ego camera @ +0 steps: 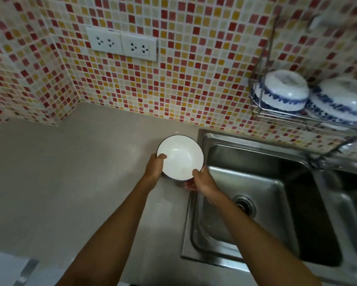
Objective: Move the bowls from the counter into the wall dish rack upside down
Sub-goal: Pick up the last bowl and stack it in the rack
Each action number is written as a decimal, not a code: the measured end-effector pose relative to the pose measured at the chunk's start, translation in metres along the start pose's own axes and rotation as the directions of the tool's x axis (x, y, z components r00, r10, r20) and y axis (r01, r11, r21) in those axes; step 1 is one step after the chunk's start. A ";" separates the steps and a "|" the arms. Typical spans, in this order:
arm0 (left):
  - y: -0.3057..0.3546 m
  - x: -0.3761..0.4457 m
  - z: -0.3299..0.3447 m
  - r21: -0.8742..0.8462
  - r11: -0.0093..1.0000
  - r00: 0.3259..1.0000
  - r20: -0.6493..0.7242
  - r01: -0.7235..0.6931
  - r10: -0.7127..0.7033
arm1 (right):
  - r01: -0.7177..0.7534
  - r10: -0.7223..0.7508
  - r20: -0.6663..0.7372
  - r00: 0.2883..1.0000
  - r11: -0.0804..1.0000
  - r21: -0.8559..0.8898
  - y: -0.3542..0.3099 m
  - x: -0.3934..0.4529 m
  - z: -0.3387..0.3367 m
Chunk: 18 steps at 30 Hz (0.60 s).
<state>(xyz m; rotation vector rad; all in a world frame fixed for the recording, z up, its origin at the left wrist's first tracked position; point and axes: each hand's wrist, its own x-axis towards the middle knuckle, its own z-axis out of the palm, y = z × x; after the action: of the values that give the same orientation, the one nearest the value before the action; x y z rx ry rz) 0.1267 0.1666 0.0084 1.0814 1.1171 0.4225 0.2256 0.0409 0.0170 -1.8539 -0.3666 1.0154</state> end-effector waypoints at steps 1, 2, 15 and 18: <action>0.000 -0.009 0.013 0.008 1.000 1.000 0.023 -0.008 0.008 | -0.003 0.003 -0.007 1.000 1.000 0.002 0.003 -0.008 -0.013; 0.001 -0.019 0.027 0.022 0.999 0.998 0.050 -0.022 0.021 | -0.005 0.005 -0.016 1.000 1.000 -0.004 0.006 -0.015 -0.027; -0.011 -0.109 0.171 0.039 0.987 0.962 0.232 -0.159 0.145 | 0.062 -0.064 -0.093 0.994 0.998 -0.033 0.043 -0.063 -0.184; -0.015 -0.118 0.197 0.064 0.973 0.959 0.196 -0.222 0.206 | 0.083 -0.085 -0.071 0.994 0.996 -0.033 0.045 -0.067 -0.212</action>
<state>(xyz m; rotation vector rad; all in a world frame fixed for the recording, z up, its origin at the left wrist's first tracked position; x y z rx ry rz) 0.2451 -0.0231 0.0621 1.2968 0.8598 0.4361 0.3411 -0.1509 0.0535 -1.8803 -0.4148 0.8875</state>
